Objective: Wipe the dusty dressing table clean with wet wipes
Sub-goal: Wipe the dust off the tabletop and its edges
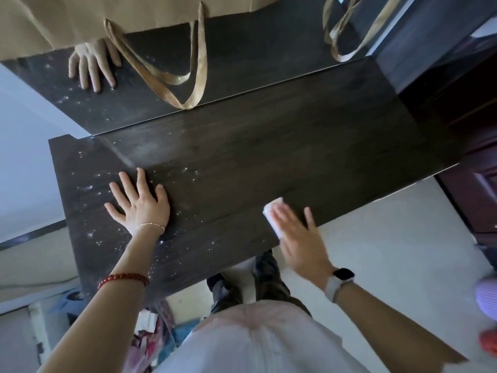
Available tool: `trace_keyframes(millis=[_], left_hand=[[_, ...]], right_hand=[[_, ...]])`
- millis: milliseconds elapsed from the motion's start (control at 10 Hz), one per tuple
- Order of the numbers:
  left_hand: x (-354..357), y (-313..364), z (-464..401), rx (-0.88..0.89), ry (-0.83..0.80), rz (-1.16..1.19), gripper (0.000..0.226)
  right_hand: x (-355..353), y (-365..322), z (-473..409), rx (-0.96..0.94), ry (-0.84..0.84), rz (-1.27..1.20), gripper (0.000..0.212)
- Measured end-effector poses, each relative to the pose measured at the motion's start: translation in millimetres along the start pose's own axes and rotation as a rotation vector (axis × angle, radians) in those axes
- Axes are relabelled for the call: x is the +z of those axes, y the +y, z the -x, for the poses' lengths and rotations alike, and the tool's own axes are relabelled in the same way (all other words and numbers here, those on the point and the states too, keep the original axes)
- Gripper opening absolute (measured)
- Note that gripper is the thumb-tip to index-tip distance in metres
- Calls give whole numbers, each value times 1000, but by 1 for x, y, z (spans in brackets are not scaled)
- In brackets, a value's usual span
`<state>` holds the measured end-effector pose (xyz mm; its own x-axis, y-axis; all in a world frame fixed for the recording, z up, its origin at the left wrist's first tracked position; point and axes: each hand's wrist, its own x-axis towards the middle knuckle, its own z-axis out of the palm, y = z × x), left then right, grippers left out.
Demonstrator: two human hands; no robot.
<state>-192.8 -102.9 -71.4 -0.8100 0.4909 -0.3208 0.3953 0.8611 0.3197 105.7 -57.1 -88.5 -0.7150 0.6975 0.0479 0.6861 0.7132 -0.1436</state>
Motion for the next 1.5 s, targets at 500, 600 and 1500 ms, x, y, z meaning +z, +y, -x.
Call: trace_keyframes(millis=[500,600,1500], left_hand=[[-1,-3,0,20,-4,15,54],[-1,-3,1,22,-2,16,54],[-34,-122,42,-69,45,201,61]], right_hand=[[-3,18,0,267,81,-9,62],[-8,19,0,658,144,-92,54],[16,-106,-116,-388,-309,-365,60]])
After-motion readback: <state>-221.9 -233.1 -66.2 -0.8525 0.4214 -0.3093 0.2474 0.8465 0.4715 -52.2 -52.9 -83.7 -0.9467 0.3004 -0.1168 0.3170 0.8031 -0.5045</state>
